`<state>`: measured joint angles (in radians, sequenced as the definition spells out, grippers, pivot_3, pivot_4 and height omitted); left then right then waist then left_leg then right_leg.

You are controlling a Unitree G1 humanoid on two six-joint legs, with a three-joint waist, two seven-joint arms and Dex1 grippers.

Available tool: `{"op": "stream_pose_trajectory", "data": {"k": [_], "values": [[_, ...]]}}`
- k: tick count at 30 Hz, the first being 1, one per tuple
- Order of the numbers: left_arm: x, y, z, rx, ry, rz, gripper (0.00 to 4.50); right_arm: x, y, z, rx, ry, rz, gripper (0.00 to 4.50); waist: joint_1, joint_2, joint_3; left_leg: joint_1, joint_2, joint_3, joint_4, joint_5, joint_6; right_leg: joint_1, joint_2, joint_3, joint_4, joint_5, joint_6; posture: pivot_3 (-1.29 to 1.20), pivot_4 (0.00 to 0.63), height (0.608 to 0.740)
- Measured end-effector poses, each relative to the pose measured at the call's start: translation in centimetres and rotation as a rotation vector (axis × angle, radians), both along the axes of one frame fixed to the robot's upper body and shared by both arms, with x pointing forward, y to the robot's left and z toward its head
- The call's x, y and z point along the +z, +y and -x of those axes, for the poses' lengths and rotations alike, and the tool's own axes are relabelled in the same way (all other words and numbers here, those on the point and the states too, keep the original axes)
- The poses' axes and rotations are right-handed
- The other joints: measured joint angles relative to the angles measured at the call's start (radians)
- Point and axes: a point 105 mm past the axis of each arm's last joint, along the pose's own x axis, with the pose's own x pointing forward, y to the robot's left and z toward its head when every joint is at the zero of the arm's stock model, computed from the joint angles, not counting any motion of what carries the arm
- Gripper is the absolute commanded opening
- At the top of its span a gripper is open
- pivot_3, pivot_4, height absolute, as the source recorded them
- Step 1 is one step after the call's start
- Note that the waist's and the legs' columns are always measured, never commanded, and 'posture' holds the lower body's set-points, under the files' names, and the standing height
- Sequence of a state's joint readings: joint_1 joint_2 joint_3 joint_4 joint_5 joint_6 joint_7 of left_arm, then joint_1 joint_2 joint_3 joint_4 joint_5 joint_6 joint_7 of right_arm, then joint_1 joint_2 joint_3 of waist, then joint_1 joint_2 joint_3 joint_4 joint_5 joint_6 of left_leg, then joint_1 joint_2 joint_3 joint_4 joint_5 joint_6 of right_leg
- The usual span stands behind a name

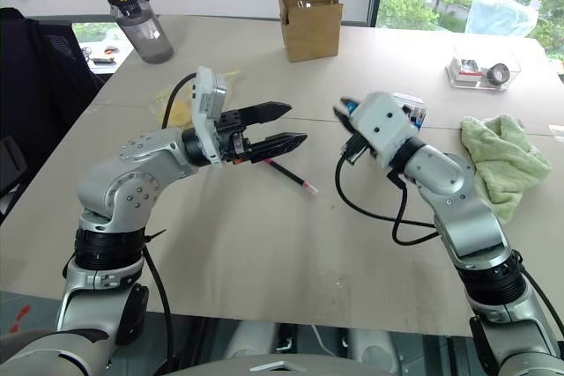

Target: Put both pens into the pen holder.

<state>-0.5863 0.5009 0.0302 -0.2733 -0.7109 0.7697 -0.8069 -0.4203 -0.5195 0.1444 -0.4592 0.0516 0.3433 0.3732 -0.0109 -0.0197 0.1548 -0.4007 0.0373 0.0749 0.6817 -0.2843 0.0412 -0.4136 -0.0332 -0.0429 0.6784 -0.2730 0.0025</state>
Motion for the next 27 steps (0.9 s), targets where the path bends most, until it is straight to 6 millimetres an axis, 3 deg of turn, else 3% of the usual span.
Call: {"op": "stream_pose_trajectory", "data": {"k": [4,11,27], "values": [[0.4,0.1,0.2,0.020,-0.022,-0.032,4.38,0.2,-2.0,-0.4,-0.143,-0.117,-0.060,0.12,0.001,0.000,0.000,0.001,0.000,0.000,0.000,0.000,-0.001,0.000,0.000,0.000,0.000,0.000,0.000,0.00,0.150,0.739],[1.8,-0.7,0.5,0.016,-0.073,-0.051,4.38,-1.5,-4.0,-1.3,-0.254,-0.155,-0.101,0.12,-0.001,0.000,0.000,0.002,0.000,0.001,0.000,0.001,-0.001,0.001,0.000,0.001,0.001,0.000,0.000,0.00,0.150,0.739],[1.3,-0.1,-0.3,0.093,-0.061,-0.115,4.38,-2.8,-5.0,-2.9,-0.271,-0.115,-0.155,0.12,-0.001,0.000,0.000,0.002,0.000,0.001,0.000,0.001,-0.002,0.001,0.001,0.001,0.001,0.000,0.000,0.00,0.150,0.739]]}}
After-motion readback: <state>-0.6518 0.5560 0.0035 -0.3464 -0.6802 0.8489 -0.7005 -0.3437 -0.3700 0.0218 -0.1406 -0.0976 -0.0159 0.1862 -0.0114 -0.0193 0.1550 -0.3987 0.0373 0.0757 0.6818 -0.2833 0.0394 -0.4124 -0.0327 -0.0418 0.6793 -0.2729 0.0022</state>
